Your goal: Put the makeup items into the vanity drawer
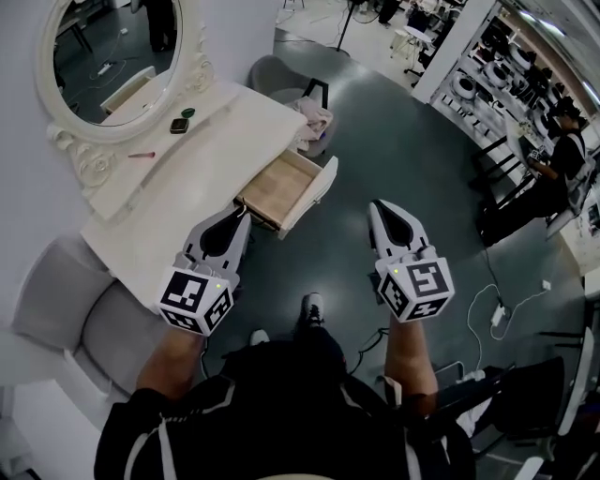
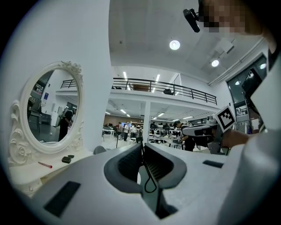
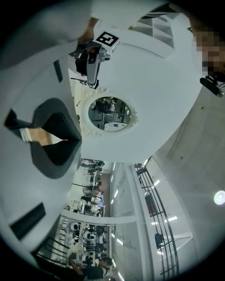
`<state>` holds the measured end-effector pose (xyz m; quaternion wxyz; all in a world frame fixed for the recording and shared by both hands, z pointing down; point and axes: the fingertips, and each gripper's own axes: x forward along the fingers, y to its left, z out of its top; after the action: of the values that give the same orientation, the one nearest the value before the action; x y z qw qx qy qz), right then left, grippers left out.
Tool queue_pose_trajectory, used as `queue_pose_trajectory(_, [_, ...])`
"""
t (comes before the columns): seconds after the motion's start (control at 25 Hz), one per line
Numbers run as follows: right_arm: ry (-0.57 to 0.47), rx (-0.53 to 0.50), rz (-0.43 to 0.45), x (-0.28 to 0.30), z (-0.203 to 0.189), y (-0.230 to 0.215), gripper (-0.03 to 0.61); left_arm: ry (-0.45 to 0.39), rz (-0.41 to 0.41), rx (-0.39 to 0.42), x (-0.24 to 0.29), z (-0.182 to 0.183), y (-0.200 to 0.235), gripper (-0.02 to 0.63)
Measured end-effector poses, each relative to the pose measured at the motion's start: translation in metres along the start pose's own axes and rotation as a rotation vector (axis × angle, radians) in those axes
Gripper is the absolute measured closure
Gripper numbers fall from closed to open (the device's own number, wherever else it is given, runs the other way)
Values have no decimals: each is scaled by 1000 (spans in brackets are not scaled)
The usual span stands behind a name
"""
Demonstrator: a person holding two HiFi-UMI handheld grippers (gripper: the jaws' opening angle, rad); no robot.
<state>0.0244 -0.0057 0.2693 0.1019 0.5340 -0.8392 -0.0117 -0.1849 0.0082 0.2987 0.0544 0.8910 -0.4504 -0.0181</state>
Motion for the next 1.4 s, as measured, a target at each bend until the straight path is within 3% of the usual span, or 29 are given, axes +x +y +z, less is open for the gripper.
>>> queue_pose_trajectory(0.72, [-105, -7, 133, 126, 24, -124, 574, -2, 176, 54, 139, 26, 35, 589])
queue_pose_trajectory(0.96, [-109, -44, 187, 161, 25, -165, 574, 3, 221, 58, 191, 30, 42, 589])
queue_pose_trajectory(1.4, [-154, -11, 271, 205, 26, -228, 574, 10, 272, 72, 263, 29, 39, 589])
